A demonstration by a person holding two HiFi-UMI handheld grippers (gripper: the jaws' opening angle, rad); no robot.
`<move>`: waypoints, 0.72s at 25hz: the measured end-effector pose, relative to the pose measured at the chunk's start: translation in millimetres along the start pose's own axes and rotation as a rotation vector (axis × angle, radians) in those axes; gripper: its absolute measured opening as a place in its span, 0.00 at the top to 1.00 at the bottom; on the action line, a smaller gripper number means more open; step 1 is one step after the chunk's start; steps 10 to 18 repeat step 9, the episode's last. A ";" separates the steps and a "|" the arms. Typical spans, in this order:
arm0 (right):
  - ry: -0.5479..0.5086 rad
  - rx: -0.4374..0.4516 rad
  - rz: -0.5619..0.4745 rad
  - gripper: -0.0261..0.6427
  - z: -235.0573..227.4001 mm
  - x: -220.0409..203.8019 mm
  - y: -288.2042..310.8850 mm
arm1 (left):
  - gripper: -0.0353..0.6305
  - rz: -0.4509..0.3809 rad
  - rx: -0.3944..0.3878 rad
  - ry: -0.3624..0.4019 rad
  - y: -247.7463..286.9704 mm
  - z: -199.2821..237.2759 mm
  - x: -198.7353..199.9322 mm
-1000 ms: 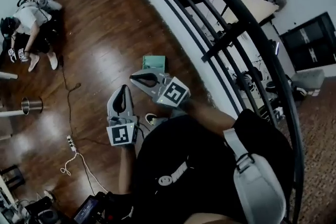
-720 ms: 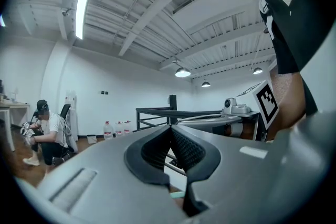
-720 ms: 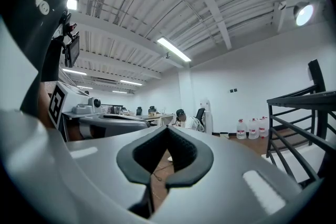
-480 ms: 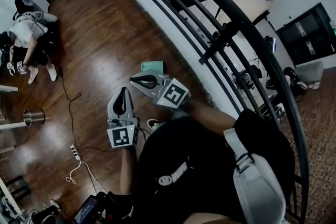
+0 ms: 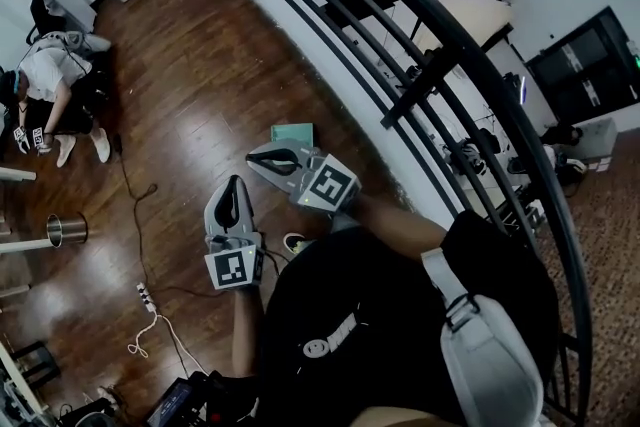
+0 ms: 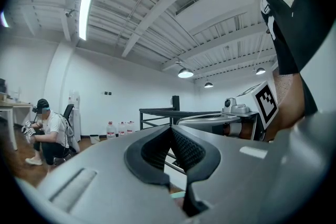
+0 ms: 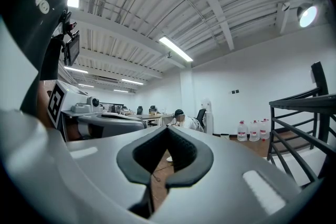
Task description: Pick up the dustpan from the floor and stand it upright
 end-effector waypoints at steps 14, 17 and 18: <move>-0.001 -0.002 0.021 0.96 -4.8 -1.5 -0.5 | 0.92 -0.015 0.007 -0.005 3.6 3.1 -0.2; -0.001 -0.002 0.021 0.96 -4.8 -1.5 -0.5 | 0.92 -0.015 0.007 -0.005 3.6 3.1 -0.2; -0.001 -0.002 0.021 0.96 -4.8 -1.5 -0.5 | 0.92 -0.015 0.007 -0.005 3.6 3.1 -0.2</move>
Point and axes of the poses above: the fingertips, and each gripper's own axes: y forward along the fingers, z to its left, x out of its top, the point moved 7 cm from there along -y, backward along the fingers, and after that the axes turned 4 degrees about -z, right-handed, at the moved point
